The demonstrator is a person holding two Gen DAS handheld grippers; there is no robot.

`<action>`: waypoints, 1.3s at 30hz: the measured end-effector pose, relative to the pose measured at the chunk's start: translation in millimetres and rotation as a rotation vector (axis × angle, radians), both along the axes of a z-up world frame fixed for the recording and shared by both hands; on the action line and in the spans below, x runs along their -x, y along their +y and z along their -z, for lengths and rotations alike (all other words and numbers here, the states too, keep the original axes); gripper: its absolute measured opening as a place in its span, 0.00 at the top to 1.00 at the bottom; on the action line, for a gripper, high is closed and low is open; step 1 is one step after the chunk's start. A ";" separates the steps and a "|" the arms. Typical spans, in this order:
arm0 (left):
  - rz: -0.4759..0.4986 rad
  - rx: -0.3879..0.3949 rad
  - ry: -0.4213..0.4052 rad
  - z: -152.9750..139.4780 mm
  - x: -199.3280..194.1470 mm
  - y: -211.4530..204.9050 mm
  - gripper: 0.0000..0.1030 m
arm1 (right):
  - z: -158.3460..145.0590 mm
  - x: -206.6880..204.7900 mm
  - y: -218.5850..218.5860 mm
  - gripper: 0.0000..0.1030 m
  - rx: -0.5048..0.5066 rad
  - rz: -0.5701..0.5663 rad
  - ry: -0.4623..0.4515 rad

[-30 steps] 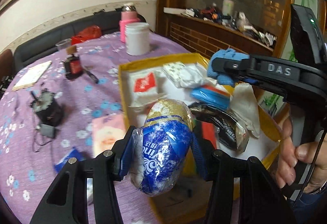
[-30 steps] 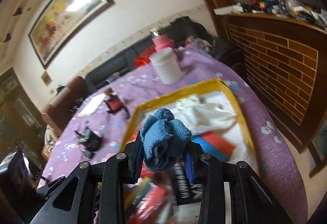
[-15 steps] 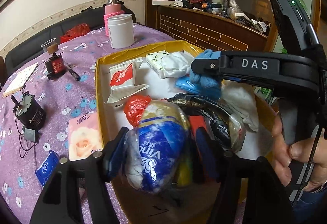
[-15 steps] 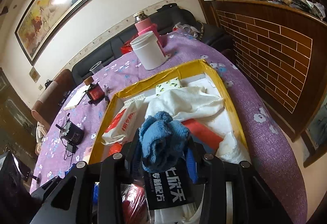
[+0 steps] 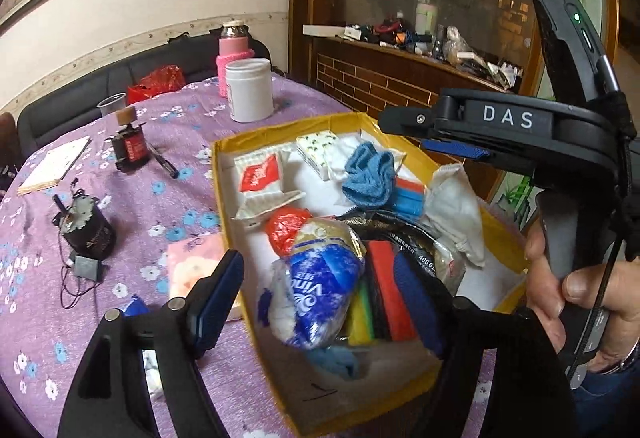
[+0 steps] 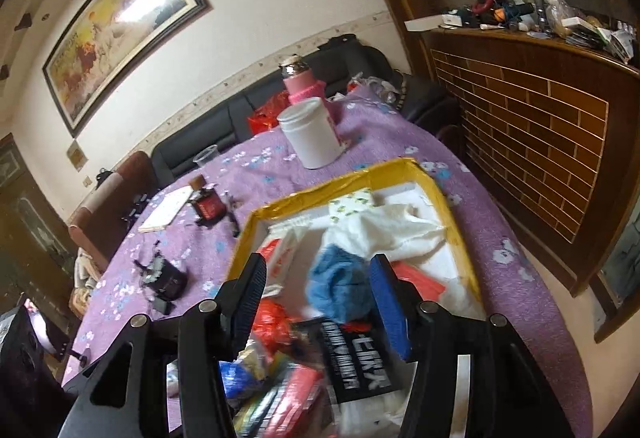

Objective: Organize soft objects
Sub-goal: 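Move both grippers back toward the two tissue packs on the tablecloth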

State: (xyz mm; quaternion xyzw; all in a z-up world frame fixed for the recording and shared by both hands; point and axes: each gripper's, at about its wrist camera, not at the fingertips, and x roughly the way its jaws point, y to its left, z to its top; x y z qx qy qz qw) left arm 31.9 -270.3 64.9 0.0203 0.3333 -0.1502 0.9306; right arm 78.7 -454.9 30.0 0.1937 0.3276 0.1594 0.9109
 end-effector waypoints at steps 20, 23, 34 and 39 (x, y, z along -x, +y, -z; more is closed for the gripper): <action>-0.214 0.138 0.000 -0.4 43.2 136.2 0.25 | -26.0 2.9 119.4 0.42 0.041 -0.277 0.028; -0.304 0.167 0.045 16.2 51.5 174.7 0.24 | -22.5 -5.4 153.3 0.40 0.069 -0.359 0.069; -0.382 0.237 0.125 41.2 59.2 227.2 0.24 | 35.1 -83.0 249.8 0.40 0.400 -0.441 0.285; -0.369 0.250 0.139 44.4 56.8 231.0 0.24 | 53.6 -98.1 256.5 0.40 0.477 -0.461 0.362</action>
